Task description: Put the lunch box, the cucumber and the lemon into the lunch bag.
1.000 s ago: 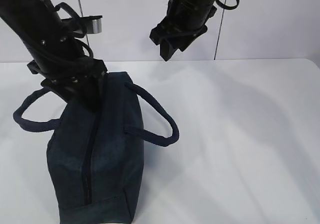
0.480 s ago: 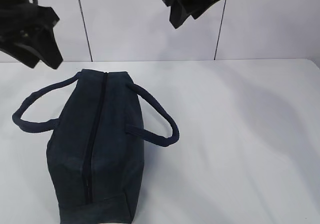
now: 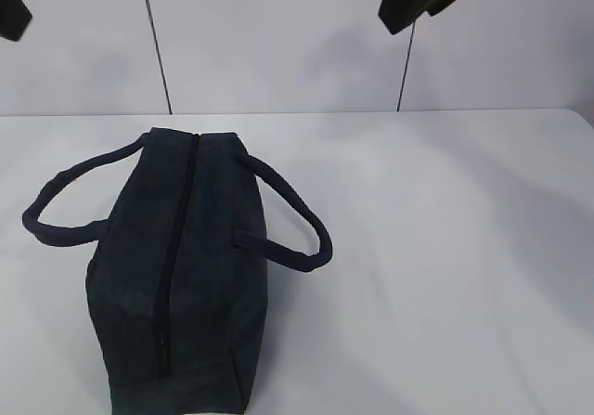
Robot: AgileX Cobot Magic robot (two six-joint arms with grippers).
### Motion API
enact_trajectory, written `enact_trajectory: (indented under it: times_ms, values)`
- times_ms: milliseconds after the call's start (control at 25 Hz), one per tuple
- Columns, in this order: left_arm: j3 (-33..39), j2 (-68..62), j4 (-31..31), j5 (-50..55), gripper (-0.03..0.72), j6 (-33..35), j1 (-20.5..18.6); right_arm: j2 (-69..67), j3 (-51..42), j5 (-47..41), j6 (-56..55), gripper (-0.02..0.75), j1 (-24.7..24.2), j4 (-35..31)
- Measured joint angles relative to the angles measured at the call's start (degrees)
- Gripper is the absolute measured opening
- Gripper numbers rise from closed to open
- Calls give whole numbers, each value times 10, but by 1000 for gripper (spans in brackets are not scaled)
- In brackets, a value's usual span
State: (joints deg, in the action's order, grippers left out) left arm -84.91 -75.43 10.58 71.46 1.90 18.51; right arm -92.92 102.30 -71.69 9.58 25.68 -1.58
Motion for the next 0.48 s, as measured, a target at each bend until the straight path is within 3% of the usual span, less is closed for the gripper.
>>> enact_trajectory:
  times_ms: [240,480]
  values:
    - [15,101,-1,5,353,0,0,116,-98,0,-2,337,0,-5]
    - [103,221,-1,9,335,0,0,237,-191,-2,-2,336,0,-5]
